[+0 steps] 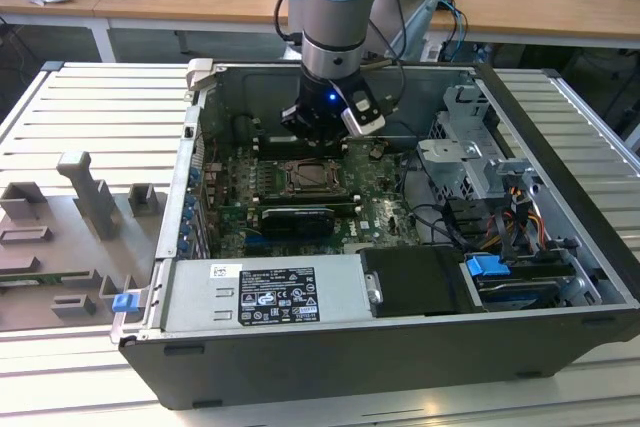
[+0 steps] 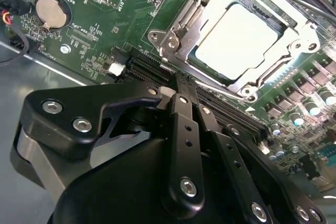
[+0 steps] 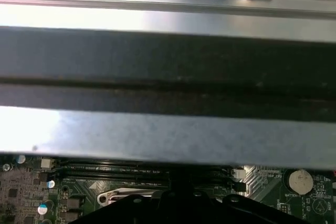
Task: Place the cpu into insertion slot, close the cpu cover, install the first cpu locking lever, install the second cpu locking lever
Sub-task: 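Install the first cpu locking lever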
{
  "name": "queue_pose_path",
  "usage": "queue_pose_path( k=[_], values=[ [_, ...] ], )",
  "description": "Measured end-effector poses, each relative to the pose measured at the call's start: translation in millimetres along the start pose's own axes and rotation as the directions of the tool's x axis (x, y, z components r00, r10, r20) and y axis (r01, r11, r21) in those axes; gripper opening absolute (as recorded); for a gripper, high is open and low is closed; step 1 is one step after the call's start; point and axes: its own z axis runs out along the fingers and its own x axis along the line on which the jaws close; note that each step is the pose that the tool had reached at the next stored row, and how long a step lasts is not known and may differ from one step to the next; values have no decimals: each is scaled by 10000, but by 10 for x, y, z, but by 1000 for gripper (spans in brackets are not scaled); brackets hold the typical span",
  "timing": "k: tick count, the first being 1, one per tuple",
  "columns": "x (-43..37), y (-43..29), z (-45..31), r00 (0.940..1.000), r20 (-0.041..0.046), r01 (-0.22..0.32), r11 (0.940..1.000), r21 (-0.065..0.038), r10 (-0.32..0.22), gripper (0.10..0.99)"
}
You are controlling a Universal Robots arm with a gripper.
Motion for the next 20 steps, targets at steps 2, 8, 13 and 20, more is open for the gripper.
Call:
queue_pose_path(
  k=[2, 8, 13, 20],
  values=[
    [-2, -4, 22, 10000, 0, -1, 10000, 0, 1, 106],
    [-3, -3, 16, 10000, -1, 0, 10000, 1, 0, 106],
    [-4, -2, 13, 10000, -1, 2, 10000, 34, -2, 106],
    [-4, -6, 49, 10000, -4, 1, 9999, 145, -1, 106]
  ],
)
